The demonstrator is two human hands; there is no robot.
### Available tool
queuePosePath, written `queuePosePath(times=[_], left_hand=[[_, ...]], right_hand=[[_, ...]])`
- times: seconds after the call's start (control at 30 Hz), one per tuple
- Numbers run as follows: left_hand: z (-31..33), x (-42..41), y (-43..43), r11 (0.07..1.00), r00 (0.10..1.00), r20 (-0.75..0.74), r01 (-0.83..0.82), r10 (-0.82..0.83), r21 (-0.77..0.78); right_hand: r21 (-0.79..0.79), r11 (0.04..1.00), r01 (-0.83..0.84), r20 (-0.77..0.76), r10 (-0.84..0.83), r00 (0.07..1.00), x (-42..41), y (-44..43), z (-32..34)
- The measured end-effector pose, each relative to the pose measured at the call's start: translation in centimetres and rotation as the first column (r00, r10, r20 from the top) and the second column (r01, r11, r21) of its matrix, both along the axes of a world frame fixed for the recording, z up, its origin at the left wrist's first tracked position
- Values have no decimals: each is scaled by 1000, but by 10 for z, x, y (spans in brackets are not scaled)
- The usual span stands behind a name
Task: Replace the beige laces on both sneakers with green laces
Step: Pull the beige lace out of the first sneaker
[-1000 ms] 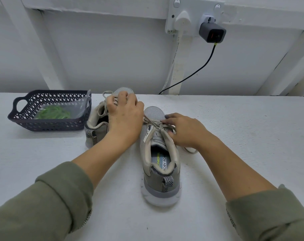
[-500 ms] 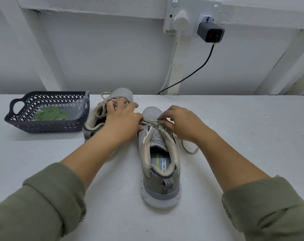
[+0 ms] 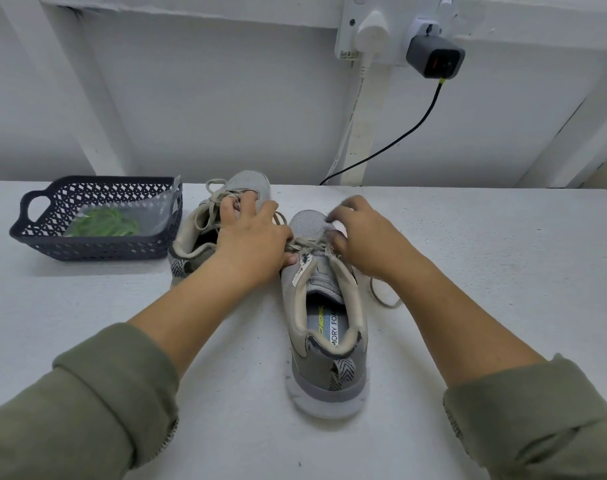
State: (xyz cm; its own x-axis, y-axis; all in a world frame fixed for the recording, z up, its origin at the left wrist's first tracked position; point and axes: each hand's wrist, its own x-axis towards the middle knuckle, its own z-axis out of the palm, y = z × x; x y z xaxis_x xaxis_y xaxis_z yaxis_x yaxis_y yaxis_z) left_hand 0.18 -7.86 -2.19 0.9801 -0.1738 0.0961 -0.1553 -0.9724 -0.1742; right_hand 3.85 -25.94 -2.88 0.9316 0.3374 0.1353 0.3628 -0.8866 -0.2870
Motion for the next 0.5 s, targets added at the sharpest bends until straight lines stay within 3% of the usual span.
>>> queuePosePath(times=[0.07, 0.13, 0.2, 0.27, 0.33, 0.5], left_hand=[[-1, 1, 1, 1000, 1000, 9, 1, 0, -14], [-2, 0, 1, 1000, 1000, 19, 0, 0, -12], [-3, -1, 1, 1000, 1000, 19, -6, 7, -10], [-3, -1, 0, 1000, 1000, 15, -9, 9, -4], [-3, -2, 0, 1000, 1000, 14, -8, 8, 6], [-2, -2, 1, 1000, 1000, 15, -11, 11, -4]], right_hand=[[-71, 985, -155, 10, 157, 988, 2, 1, 8], [-158, 970, -187, 32, 194, 980, 3, 0, 11], [-131, 991, -28, 100, 41, 994, 3, -3, 8], [-72, 967, 245, 67, -240, 968, 3, -5, 6], [-60, 948, 312, -14, -313, 950, -2, -4, 6], [-47, 993, -111, -15, 111, 994, -6, 4, 15]])
